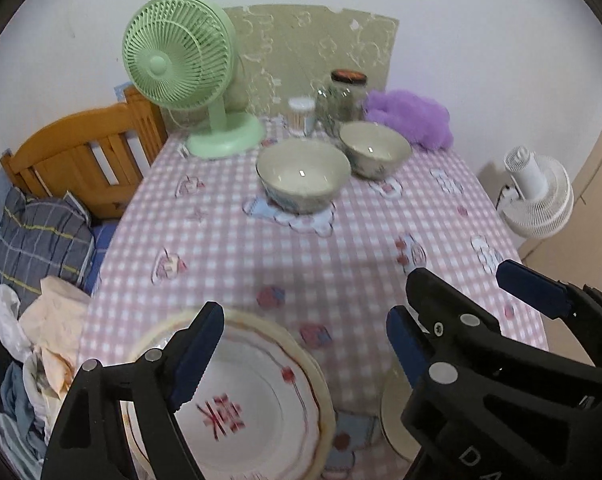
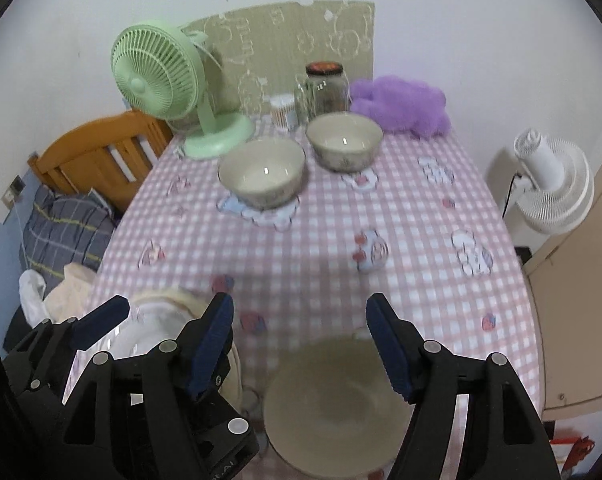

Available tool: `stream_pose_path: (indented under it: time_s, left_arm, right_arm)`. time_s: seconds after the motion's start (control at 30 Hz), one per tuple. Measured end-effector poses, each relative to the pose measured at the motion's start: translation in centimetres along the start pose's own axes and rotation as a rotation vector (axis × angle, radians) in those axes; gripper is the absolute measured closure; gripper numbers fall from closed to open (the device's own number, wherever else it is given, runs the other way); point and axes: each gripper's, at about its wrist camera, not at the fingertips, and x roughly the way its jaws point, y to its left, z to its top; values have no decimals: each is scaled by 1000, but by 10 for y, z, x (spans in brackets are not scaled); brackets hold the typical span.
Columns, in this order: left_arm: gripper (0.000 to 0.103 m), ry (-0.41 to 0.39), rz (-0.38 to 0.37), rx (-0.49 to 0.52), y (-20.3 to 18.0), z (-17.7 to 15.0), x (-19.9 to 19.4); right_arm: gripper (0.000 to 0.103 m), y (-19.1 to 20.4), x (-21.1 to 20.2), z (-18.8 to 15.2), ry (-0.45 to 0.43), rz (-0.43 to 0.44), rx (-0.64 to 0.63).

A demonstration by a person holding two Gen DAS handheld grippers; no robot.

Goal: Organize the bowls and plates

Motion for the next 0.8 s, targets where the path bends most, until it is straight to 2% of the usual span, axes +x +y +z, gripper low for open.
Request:
stream_pose_path:
  time_s: [0.2,0.4,0.57,0.7,0.8]
  left_arm:
    - [18,-42,17,-10,11,38,12]
    - [18,-57,53,-22,13,76,38]
    - [19,-45,83,-31,12,104,69]
    - [26,-33,114,-42,14,121,96]
    - [27,-20,142,-58,18,130,113]
  right_arm:
    - [28,9,13,39,-39,-2,-6]
    - [28,7,42,82,-53,27,-13]
    - [28,-2,80,113,-41,58,-16]
    - [28,-5,108,132,-29,62,-15]
    - [28,-7,128,142,-15,65,-13]
